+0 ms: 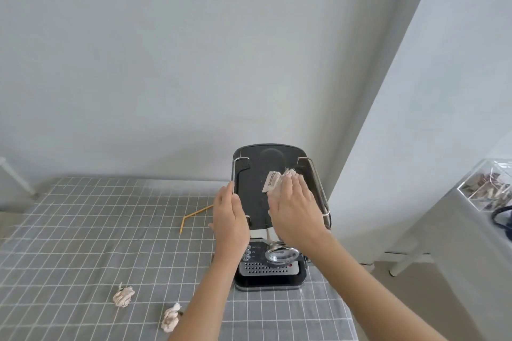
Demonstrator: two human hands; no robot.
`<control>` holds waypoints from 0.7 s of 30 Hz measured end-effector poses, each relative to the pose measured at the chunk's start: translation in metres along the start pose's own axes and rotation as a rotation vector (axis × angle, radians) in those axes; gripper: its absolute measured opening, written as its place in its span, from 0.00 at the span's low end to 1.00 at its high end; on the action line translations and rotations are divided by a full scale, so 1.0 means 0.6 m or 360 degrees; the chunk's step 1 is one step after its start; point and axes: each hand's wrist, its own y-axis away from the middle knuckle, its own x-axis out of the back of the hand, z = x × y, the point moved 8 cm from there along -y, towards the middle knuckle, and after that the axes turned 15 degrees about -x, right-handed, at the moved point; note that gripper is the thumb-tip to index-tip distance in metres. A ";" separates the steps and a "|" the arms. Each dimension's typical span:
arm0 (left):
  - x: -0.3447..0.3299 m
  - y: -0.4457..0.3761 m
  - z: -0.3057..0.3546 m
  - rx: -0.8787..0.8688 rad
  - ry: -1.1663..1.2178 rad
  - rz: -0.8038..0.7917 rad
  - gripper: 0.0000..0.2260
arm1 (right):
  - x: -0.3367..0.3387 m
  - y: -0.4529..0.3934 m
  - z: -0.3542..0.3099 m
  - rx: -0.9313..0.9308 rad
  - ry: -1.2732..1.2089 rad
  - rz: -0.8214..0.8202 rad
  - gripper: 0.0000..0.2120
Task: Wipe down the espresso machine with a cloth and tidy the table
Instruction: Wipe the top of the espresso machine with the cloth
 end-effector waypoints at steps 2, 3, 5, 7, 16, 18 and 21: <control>-0.001 -0.002 0.000 -0.0021 0.0007 0.0008 0.18 | 0.000 0.034 0.003 0.0071 0.0041 -0.0051 0.37; -0.003 -0.003 0.002 -0.0033 0.0003 0.0002 0.18 | 0.009 0.032 0.003 0.0073 0.0035 -0.0098 0.35; -0.005 -0.006 0.003 -0.0051 -0.0023 -0.0018 0.18 | 0.038 -0.003 -0.005 0.0098 0.0012 -0.0066 0.30; -0.006 -0.007 0.001 -0.0039 -0.0038 -0.0026 0.19 | 0.064 -0.048 -0.017 0.0128 -0.0008 -0.0070 0.24; 0.002 -0.001 0.014 -0.0104 -0.0037 -0.0010 0.18 | 0.103 0.091 -0.004 0.0482 -0.0017 0.0147 0.07; 0.002 -0.005 0.015 -0.0097 -0.0043 -0.0027 0.18 | 0.090 0.054 -0.010 0.0434 0.0039 0.0056 0.10; 0.000 -0.009 0.016 -0.0066 -0.0023 -0.0030 0.18 | 0.083 -0.035 -0.020 0.0274 -0.0001 0.0010 0.20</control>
